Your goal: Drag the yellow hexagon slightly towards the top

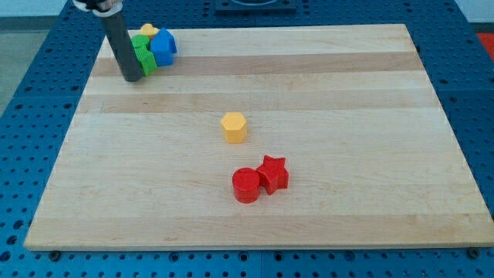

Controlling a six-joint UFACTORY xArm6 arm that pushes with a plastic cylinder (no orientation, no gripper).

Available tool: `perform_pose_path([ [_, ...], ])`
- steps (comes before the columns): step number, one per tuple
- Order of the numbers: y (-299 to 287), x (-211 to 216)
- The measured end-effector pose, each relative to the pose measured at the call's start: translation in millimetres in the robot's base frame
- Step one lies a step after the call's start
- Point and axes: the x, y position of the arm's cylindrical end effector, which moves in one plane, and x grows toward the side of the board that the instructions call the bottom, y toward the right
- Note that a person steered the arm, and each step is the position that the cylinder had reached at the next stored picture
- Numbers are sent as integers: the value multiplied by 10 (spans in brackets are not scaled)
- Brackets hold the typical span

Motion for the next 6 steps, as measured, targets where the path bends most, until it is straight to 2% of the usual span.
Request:
perform_pose_path([
  [1, 88, 583],
  [2, 402, 1111],
  [3, 931, 1438],
  [4, 1506, 1556],
  [5, 1818, 1483],
  [6, 1890, 1270],
])
